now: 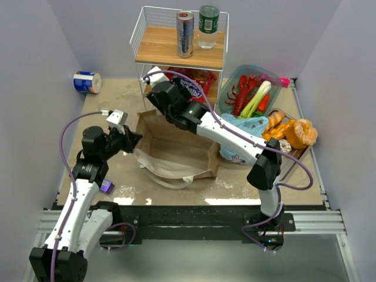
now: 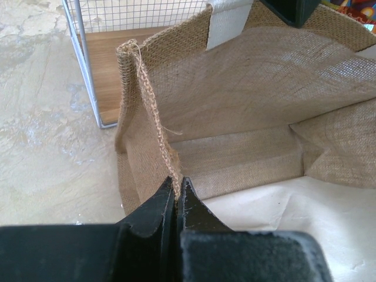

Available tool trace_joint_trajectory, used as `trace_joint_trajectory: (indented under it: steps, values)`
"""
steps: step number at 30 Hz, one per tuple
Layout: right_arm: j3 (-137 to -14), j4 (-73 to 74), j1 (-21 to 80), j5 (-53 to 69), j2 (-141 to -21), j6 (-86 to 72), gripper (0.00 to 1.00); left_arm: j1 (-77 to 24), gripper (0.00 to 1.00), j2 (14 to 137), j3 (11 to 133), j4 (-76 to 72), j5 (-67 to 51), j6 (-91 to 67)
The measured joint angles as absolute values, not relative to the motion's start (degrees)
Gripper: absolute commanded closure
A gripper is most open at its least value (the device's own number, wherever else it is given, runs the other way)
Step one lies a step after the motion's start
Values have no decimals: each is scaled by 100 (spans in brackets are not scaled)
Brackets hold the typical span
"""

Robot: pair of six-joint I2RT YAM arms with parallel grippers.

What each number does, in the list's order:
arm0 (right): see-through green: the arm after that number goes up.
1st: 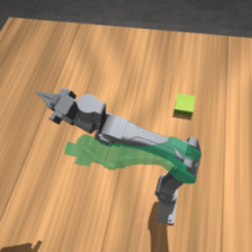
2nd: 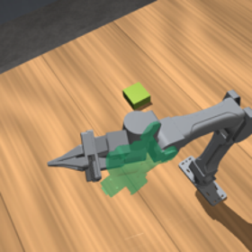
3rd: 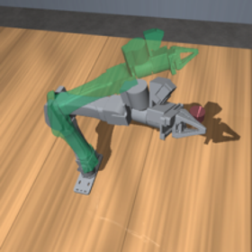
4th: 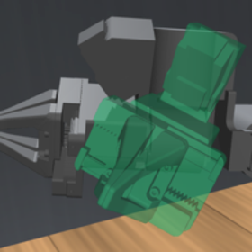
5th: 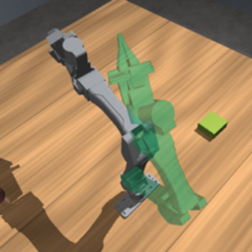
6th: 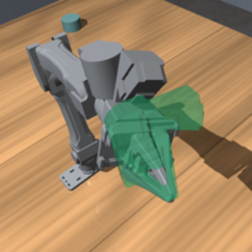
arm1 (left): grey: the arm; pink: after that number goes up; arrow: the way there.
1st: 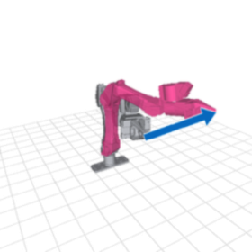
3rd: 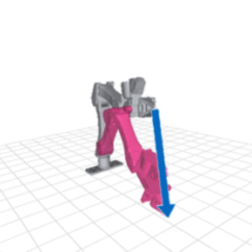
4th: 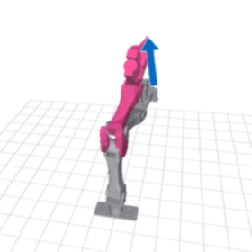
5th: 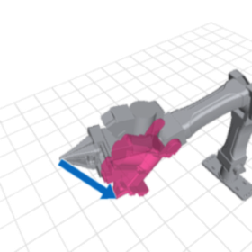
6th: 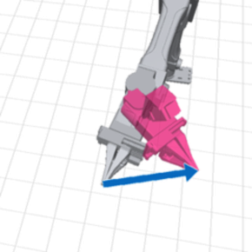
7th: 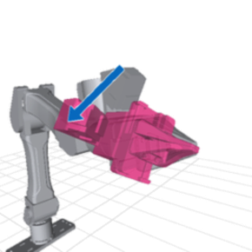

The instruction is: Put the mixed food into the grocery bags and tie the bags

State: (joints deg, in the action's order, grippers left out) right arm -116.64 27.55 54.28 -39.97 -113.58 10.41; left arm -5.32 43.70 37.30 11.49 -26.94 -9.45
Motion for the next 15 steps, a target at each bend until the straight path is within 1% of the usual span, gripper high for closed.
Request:
trace_joint_trajectory:
  steps: [1,3,4,7,8,10,11,15]
  values:
    - [-11649,2692,5435,-4088,-11384,1024,42,-532,100,4364,3726,1138,-2698,-945]
    - [-11594,2591,5439,-4202,-11408,1072,51,-532,100,4357,3723,1138,-2707,-945]
    - [-11570,2561,5443,-4246,-11408,1081,60,-532,100,4357,3723,1138,-2709,-945]
    - [-11568,2491,5441,-4248,-11395,1133,70,-532,100,4357,3721,1138,-2718,-945]
    - [-11563,2477,5441,-4228,-11382,1140,77,-532,100,4357,3721,1135,-2720,-945]
    - [-11555,2484,5443,-4206,-11358,1157,85,-532,100,4357,3721,1138,-2724,-945]
    - [-11542,2495,5441,-4167,-11323,1162,92,-532,100,4357,3721,1135,-2724,-945]
    - [-11452,2661,5422,-3909,-11087,1140,100,-532,100,4355,3721,1135,-2724,-945]
